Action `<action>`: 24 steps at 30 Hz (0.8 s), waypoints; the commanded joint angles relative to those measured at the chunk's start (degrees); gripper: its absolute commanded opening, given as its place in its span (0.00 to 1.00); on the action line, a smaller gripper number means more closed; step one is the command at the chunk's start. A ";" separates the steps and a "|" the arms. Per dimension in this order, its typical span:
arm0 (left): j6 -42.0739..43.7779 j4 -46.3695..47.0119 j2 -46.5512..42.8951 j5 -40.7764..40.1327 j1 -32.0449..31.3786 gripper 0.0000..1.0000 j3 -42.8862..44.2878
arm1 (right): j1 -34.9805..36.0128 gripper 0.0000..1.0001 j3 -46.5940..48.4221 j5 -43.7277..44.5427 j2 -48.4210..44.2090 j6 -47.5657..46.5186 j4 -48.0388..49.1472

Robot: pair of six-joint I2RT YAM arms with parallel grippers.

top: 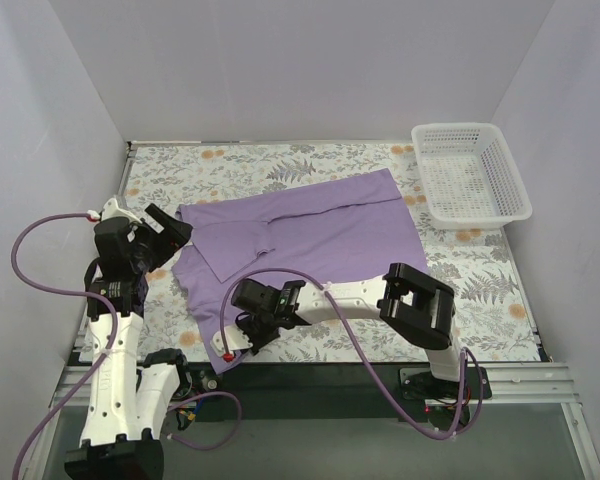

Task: Fold and stack the t-shirts

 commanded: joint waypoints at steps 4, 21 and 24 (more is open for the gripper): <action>-4.98 -0.57 -0.55 4.96 -0.47 0.74 -2.06 | -4.87 0.01 0.70 -13.09 -1.98 3.61 -4.74; -15.79 10.15 4.02 34.32 -3.97 0.63 -15.77 | -27.20 0.01 12.04 -38.49 5.22 21.45 -5.27; -15.54 10.50 5.16 35.39 -8.10 0.61 -17.53 | -28.87 0.01 14.59 -42.00 7.76 24.52 -5.36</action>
